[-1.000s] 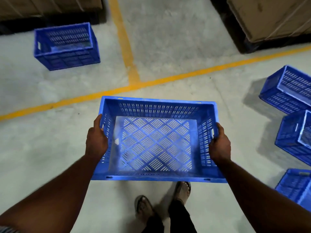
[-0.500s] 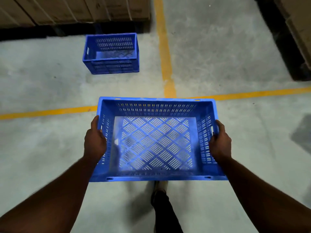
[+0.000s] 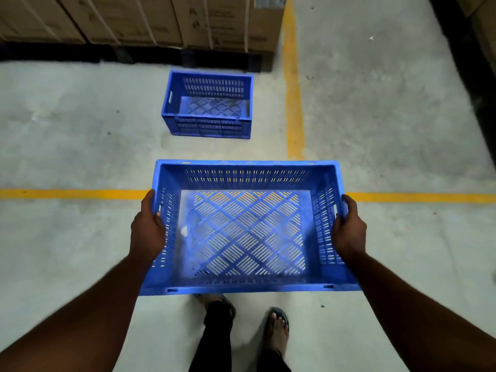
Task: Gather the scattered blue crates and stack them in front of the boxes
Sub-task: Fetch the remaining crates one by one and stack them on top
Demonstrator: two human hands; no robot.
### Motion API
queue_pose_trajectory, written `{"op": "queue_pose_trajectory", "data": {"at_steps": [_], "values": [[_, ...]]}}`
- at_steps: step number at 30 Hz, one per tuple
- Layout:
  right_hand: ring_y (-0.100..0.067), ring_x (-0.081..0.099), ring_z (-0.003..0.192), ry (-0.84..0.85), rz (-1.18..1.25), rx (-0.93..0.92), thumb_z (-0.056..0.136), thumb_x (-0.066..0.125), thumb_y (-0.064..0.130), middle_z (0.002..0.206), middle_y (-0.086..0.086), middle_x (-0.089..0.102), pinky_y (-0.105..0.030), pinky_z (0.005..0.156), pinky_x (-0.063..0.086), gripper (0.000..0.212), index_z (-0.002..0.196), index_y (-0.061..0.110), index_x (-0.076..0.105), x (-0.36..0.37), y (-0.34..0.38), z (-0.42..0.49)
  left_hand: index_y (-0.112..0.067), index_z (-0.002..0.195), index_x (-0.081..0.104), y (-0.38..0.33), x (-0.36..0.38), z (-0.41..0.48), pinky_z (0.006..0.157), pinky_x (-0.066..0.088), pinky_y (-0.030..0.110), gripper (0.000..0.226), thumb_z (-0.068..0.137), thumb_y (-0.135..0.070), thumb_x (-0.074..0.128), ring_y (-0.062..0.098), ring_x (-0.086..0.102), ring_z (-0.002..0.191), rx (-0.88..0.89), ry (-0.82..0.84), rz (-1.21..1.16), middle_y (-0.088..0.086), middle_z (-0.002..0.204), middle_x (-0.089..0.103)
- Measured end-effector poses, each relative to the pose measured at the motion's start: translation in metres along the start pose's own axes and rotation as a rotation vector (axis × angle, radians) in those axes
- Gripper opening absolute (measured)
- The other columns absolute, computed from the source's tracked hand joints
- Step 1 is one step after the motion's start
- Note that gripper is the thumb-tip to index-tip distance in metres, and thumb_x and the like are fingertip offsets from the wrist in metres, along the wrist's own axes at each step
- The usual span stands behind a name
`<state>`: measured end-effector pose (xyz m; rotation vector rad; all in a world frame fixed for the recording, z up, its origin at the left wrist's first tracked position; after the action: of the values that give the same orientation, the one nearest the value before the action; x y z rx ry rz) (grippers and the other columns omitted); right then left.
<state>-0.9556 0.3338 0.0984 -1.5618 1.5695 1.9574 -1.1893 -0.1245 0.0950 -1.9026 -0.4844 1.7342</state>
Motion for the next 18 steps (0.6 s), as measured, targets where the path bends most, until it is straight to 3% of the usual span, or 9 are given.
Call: {"op": "queue_pose_trajectory", "data": {"at_steps": [5, 11, 18], "values": [[-0.045, 0.062, 0.086, 0.013, -0.04, 0.016, 0.089, 0.045, 0.0, 0.097, -0.025, 0.067, -0.039, 0.072, 0.046, 0.056, 0.141, 0.019, 0.041, 0.042, 0.068, 0.028, -0.018, 0.149, 0.034, 0.023, -0.026, 0.072, 0.081, 0.047, 0.045, 0.057, 0.095, -0.003, 0.046, 0.048, 0.063, 0.096, -0.026, 0.008, -0.044, 0.026, 0.114, 0.066], [-0.044, 0.061, 0.08, 0.019, -0.039, -0.039, 0.089, 0.046, -0.001, 0.087, -0.023, 0.066, -0.031, 0.066, 0.036, 0.055, 0.141, 0.017, 0.041, 0.089, 0.148, 0.061, -0.021, 0.149, 0.034, 0.052, -0.062, 0.155, 0.077, 0.047, 0.043, 0.058, 0.095, -0.003, 0.046, 0.047, 0.063, 0.093, -0.092, -0.009, -0.058, 0.029, 0.104, 0.066], [-0.046, 0.061, 0.081, 0.026, -0.046, -0.075, 0.089, 0.045, 0.001, 0.086, -0.028, 0.065, -0.038, 0.069, 0.042, 0.055, 0.141, 0.021, 0.04, 0.123, 0.209, 0.103, -0.019, 0.15, 0.033, 0.058, -0.091, 0.225, 0.073, 0.046, 0.044, 0.059, 0.094, -0.001, 0.045, 0.049, 0.062, 0.084, -0.079, -0.024, -0.027, 0.031, 0.093, 0.065]]}}
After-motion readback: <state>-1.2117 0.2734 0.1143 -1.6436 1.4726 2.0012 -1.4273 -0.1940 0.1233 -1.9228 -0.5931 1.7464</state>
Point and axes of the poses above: each hand's wrist, its own z-axis towards the middle knuckle, its own x-axis out of the palm, y = z × x, the point moved 10 cm from there along z, towards the middle knuckle
